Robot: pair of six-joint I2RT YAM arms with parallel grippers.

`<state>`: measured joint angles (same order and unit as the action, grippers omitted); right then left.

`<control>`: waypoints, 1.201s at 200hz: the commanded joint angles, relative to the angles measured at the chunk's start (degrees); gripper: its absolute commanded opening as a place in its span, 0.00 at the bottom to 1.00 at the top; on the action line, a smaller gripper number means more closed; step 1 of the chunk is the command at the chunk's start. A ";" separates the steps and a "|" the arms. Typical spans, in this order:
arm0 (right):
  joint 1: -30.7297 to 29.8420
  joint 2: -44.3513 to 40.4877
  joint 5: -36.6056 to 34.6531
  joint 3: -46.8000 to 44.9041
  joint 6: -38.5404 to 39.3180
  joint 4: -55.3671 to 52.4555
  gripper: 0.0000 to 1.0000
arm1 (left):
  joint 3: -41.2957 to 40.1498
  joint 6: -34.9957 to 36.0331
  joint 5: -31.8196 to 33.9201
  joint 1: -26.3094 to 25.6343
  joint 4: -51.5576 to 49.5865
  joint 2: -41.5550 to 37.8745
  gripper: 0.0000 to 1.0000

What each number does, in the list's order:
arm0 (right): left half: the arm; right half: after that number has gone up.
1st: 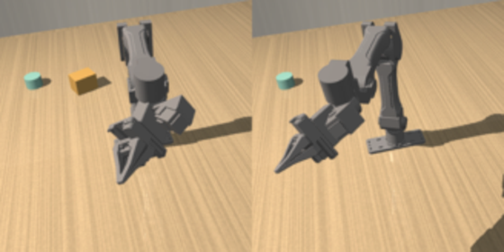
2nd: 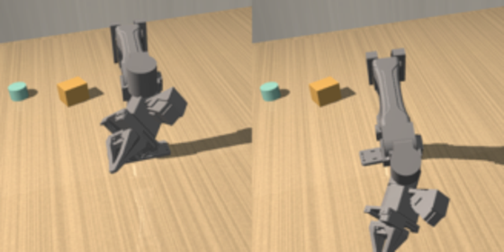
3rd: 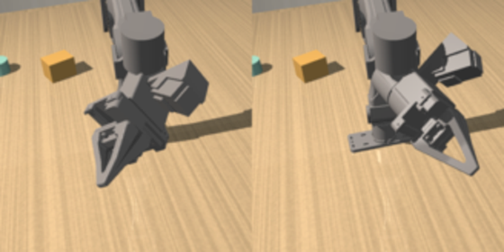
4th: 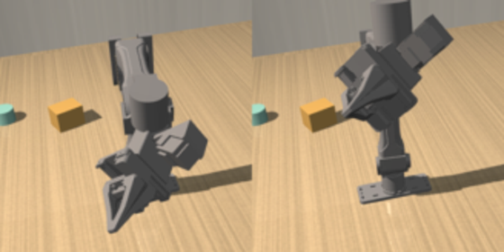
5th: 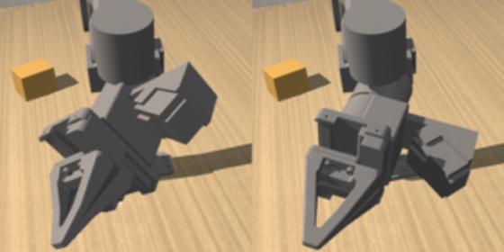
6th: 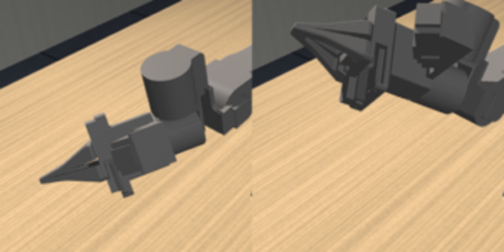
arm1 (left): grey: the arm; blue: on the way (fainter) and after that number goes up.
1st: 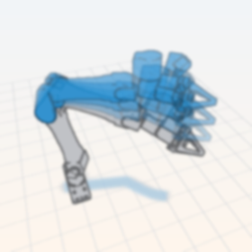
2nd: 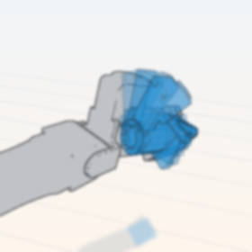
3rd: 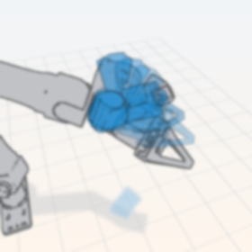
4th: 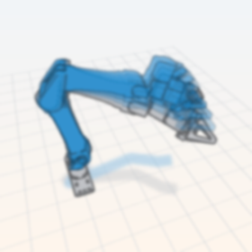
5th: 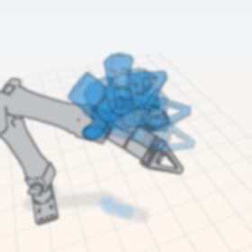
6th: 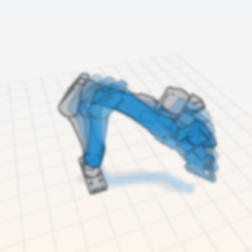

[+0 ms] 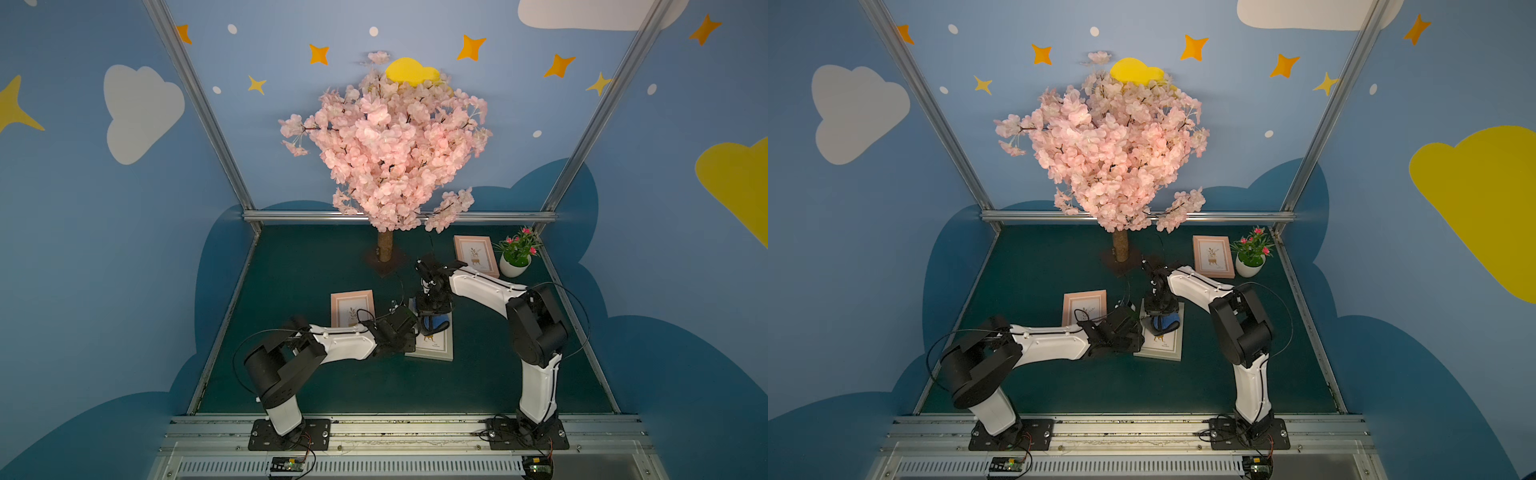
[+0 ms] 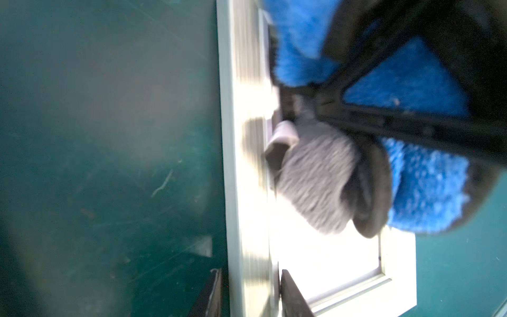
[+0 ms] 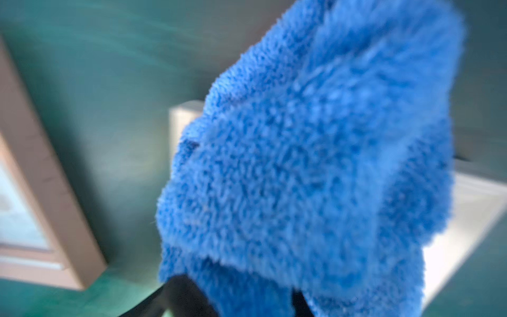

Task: Wipe the picture frame with a cloth
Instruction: Wipe the dirt from the picture frame.

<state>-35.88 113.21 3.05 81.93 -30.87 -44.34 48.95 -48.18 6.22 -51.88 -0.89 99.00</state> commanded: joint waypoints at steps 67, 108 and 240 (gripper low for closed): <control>-2.57 2.15 0.94 4.68 -0.16 -2.34 0.00 | -2.17 -0.99 -0.15 -0.22 -7.24 2.45 0.37; 0.20 0.02 -2.08 3.14 0.75 -3.66 0.00 | -2.45 -1.20 0.19 -0.24 -7.72 2.03 0.37; -3.88 -16.05 -0.14 -20.95 -3.92 -0.49 0.00 | -0.82 -1.46 0.37 -0.15 -7.99 3.42 0.37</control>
<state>-40.05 96.90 3.90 60.77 -33.78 -43.24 49.67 -49.30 6.70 -51.92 -1.56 99.37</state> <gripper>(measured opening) 0.123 0.374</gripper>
